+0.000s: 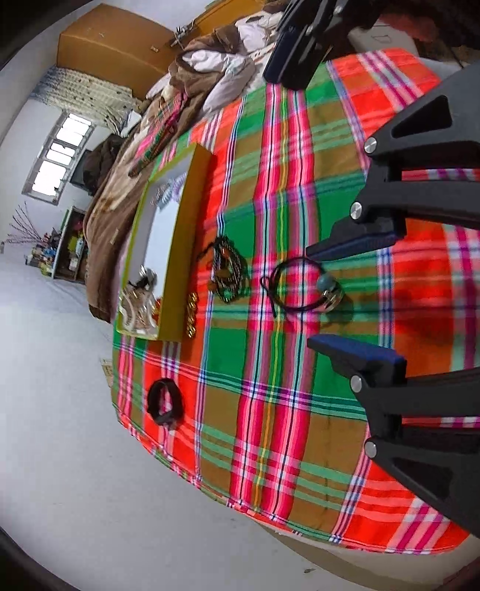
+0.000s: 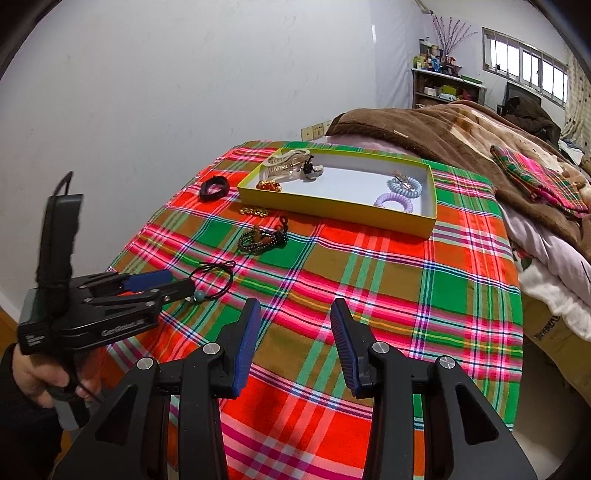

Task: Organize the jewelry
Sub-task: 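Lower the left tool onto the black beaded hair tie and close it, then grasp the dark beaded bracelet with the right tool while the left tool holds the hair tie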

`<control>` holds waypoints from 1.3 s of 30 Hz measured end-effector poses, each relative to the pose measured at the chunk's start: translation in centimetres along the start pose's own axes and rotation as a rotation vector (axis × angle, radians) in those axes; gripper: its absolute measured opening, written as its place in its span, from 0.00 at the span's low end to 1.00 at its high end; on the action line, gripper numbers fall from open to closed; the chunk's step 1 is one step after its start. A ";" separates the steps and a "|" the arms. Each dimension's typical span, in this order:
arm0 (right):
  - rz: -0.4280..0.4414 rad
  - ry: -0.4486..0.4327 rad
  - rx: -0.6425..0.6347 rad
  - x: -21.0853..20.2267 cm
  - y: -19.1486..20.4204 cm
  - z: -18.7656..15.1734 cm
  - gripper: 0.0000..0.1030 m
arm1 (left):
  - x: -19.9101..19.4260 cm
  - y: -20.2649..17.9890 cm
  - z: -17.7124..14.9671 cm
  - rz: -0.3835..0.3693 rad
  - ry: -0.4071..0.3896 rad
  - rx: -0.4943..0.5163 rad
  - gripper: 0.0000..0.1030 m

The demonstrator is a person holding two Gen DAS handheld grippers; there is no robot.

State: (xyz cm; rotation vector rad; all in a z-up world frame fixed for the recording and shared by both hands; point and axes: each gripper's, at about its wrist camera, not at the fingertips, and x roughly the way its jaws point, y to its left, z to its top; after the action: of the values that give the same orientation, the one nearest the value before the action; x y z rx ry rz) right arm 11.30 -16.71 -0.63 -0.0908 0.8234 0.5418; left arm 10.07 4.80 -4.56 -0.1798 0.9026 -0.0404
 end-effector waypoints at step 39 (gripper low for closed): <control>0.194 0.113 -0.201 15.0 1.8 7.3 0.52 | -0.9 5.4 1.6 -0.053 -0.101 -0.082 0.04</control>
State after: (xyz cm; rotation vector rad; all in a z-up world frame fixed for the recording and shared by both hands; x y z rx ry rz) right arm 23.59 -6.73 -6.19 -0.2295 0.8908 0.8079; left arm 10.51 10.47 -3.83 -0.2794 0.7987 -0.0433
